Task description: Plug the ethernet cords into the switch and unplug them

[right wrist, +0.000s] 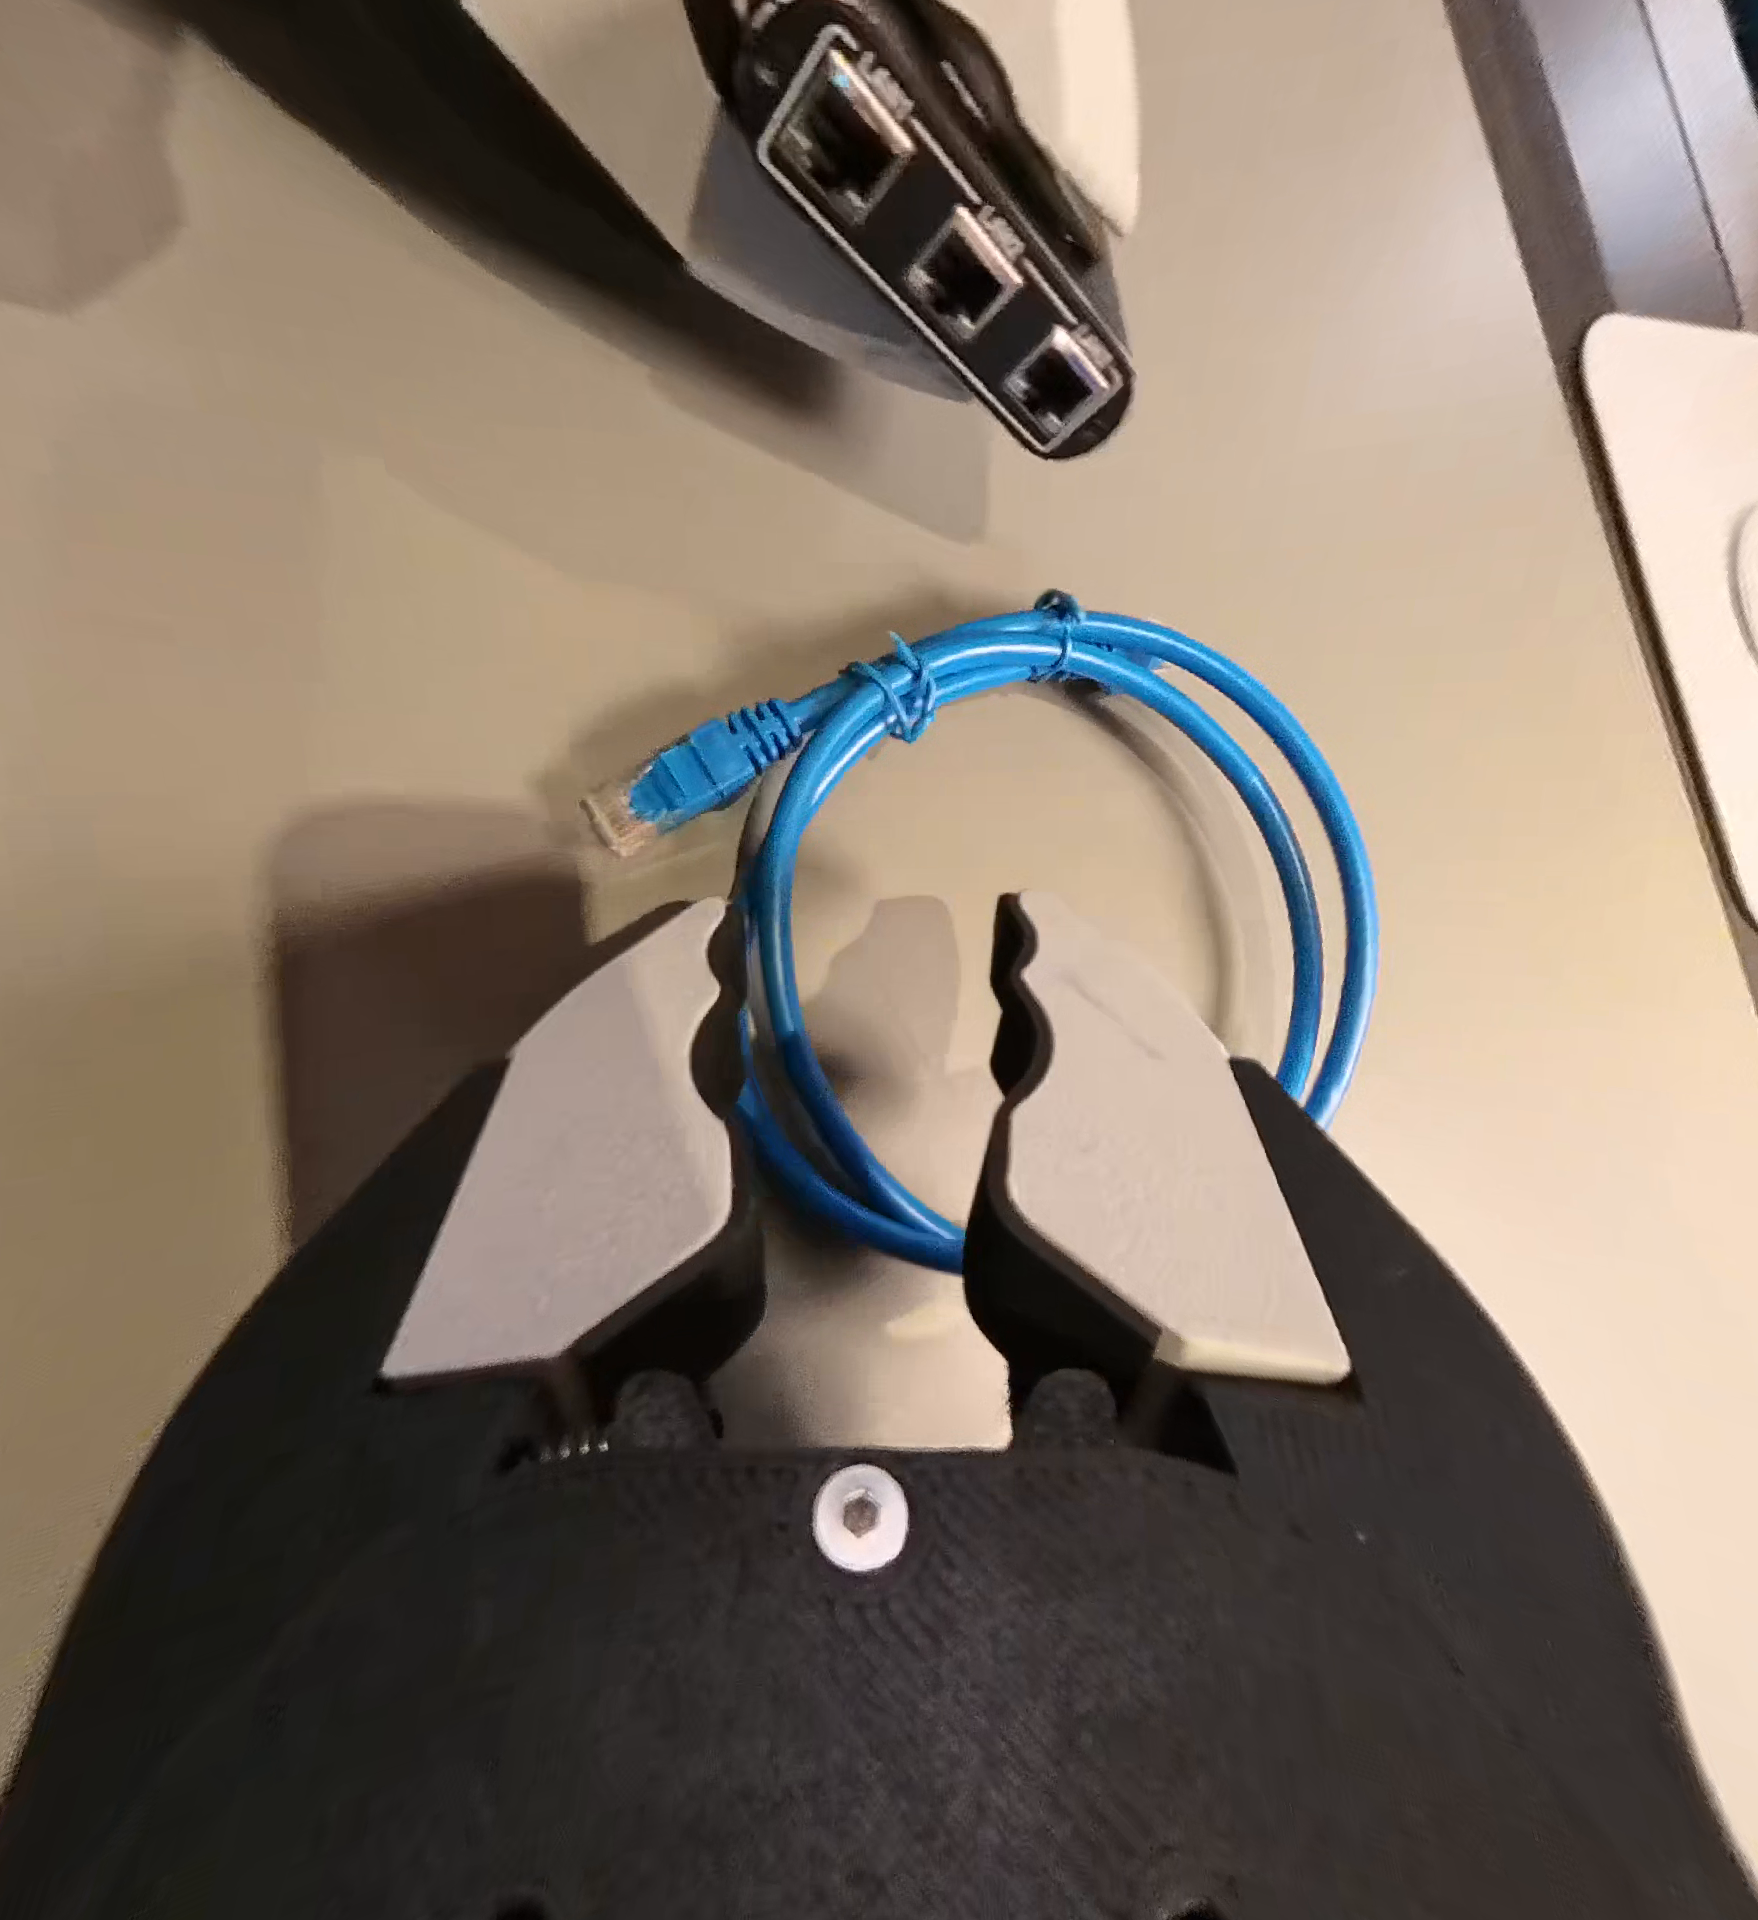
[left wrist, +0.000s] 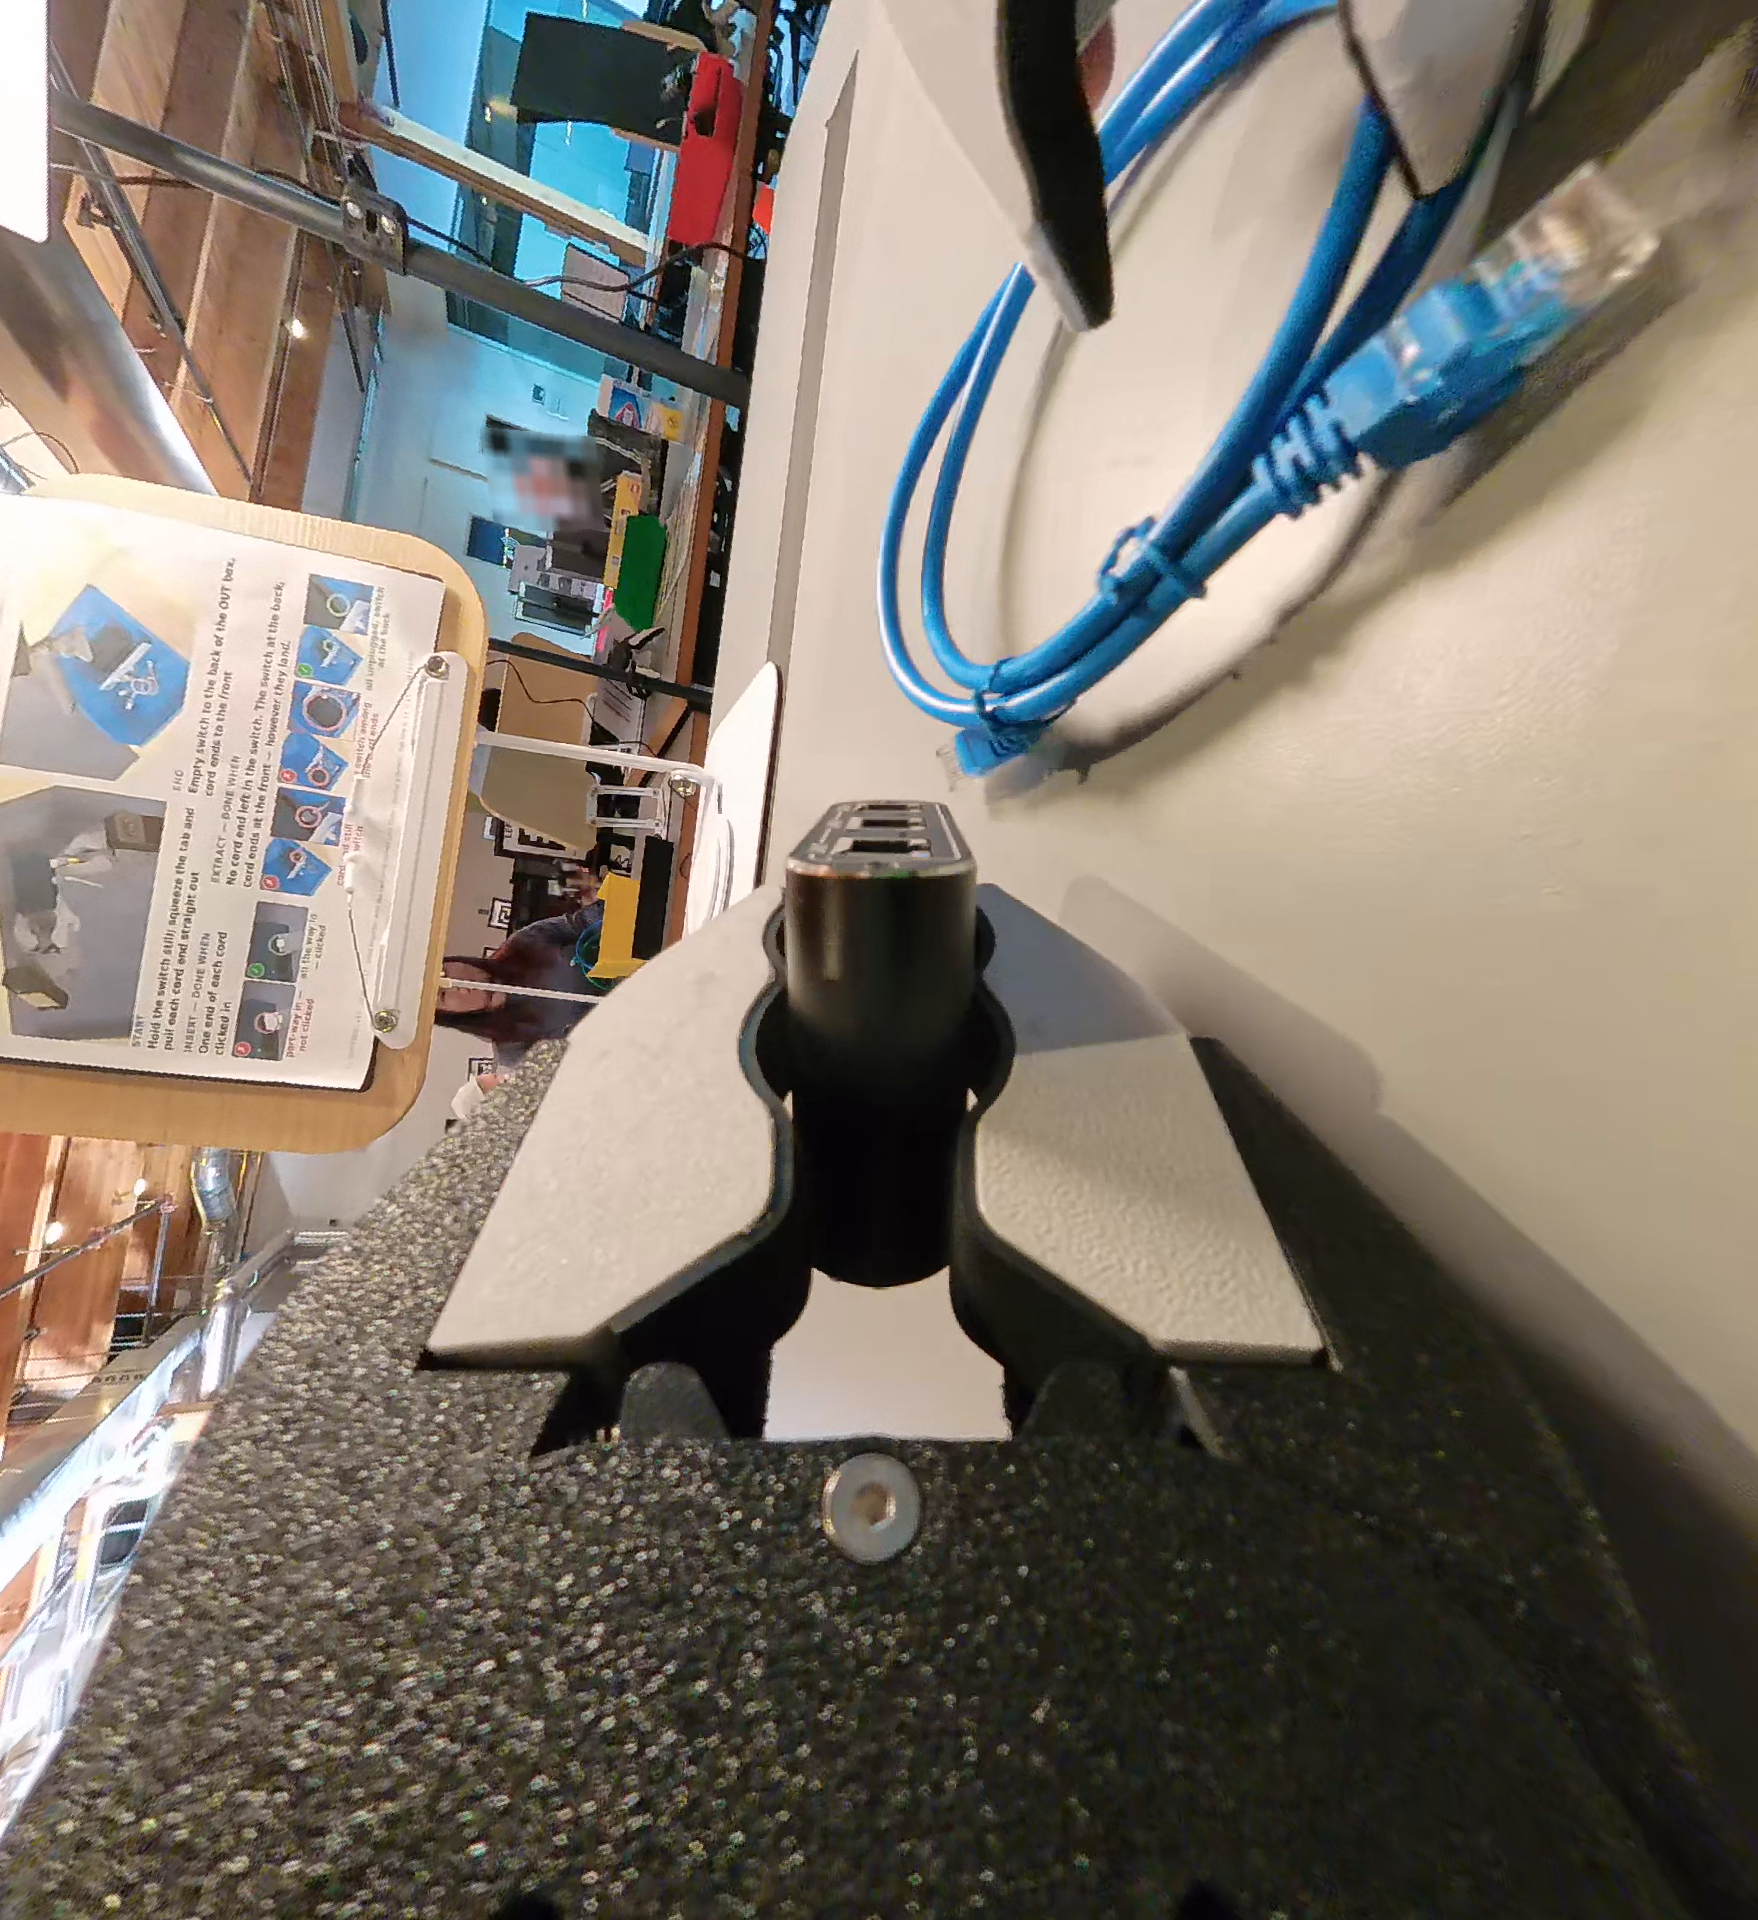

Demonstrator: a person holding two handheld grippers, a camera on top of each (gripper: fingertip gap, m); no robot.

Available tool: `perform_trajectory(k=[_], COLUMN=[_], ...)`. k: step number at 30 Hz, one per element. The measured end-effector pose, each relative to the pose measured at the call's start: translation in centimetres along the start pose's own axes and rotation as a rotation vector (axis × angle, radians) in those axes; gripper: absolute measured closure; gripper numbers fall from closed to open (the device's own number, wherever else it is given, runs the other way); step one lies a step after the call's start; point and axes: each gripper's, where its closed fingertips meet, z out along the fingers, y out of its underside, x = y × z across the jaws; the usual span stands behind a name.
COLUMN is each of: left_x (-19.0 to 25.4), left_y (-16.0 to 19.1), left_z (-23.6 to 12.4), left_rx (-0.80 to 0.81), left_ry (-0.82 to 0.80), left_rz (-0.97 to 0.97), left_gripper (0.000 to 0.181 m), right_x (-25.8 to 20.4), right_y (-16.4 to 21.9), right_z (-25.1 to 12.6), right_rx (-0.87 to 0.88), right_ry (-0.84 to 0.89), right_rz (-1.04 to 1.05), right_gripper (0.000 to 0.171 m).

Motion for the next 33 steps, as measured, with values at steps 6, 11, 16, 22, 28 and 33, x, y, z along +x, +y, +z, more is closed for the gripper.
perform_trajectory(k=[6,11,16,22,28,33], left_x=[0.1,0.2,0.0,0.2,-0.3,-0.7], left_y=[-0.2,-0.1,0.1,-0.1,0.4,0.9], left_z=[0.6,1.1,1.3,1.3,1.3,0.9], left_rx=[0.01,0.017,0.015,0.015,-0.004,-0.01], left_ry=[0.004,0.01,0.012,0.017,0.003,-0.017], left_rz=[-0.001,-0.014,-0.014,0.009,0.002,0.007], left_gripper=[0.153,0.153,0.153,0.153,0.153,0.153], right_x=[0.4,-0.6,-1.3,-0.7,-5.6,-7.1], right_y=[-0.2,-1.6,-2.9,-0.3,-1.2,-4.9], right_z=[-0.1,1.3,1.6,0.8,0.1,-1.2], right_rx=[-0.029,0.0,0.034,-0.078,-0.124,0.034], right_ry=[0.065,0.094,0.109,0.033,-0.221,-0.336], right_rz=[-0.051,-0.056,-0.094,-0.021,0.077,0.062], right_gripper=[0.124,0.117,0.114,0.115,0.126,0.124])
